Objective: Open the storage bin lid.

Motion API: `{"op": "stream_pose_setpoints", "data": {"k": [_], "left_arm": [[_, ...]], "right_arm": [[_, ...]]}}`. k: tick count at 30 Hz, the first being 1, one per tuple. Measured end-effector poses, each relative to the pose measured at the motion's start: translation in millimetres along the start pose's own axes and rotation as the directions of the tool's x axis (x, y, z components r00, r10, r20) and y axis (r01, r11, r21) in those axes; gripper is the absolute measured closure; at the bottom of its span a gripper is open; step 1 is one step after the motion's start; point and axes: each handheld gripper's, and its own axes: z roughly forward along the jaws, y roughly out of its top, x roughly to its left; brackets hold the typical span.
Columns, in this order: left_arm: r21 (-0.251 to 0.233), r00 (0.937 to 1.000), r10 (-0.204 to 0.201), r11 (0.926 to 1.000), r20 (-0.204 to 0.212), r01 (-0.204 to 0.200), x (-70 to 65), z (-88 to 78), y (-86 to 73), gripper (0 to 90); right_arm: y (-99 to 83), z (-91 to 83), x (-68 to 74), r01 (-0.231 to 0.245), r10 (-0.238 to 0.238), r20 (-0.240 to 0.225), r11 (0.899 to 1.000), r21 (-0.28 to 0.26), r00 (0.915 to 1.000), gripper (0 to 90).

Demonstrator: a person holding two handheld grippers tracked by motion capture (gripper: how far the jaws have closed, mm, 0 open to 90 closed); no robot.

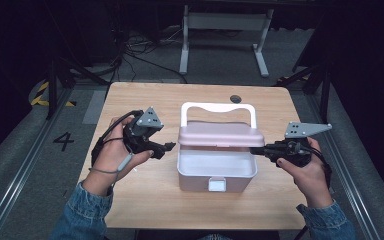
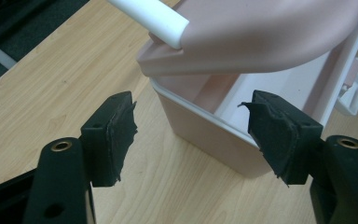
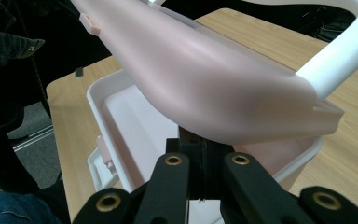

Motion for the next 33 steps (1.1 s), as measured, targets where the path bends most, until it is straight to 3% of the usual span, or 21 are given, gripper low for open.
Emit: {"op": "stream_pose_setpoints", "data": {"k": [7, 10, 13, 15, 25, 33], "left_arm": [[-0.023, 0.9999, 0.015, 0.9996, 0.003, -0.014, -7.5, 14.7, -4.2, 30.1], [-0.044, 0.9997, 0.017, 0.9989, -0.02, -0.017, -9.1, 17.9, -3.8, 29.0], [-0.064, 0.9965, 0.025, 0.9975, -0.08, -0.03, -9.3, 19.4, -2.9, 27.0], [-0.082, 0.9951, 0.021, 0.9962, -0.097, -0.029, -10.2, 19.8, -2.5, 27.0], [-0.136, 0.9957, 0.062, 0.9882, -0.069, -0.071, -18.4, 21.1, 10.2, 28.5], [-0.157, 0.9971, 0.067, 0.985, -0.036, -0.072, -20.7, 26.1, 15.3, 32.0]], "right_arm": [[0.3, -0.1, 0.6, -0.009, 0.009, -0.013, 1.0, 0.006, 0.9999, 90.0], [0.4, 0.0, 0.3, -0.015, 0.015, -0.017, 1.0, 0.003, 0.9997, 90.0], [0.2, 0.0, 0.2, -0.018, 0.018, -0.016, 1.0, 0.003, 0.9997, 90.0], [0.1, -0.6, -0.3, -0.02, 0.02, -0.013, 1.0, 0.002, 0.9997, 90.0], [0.0, -1.2, -2.3, -0.037, 0.037, -0.009, 0.999, 0.0, 0.9993, 90.0], [0.2, -1.9, -2.2, -0.037, 0.037, -0.008, 0.999, -0.001, 0.9993, 90.0]]}}
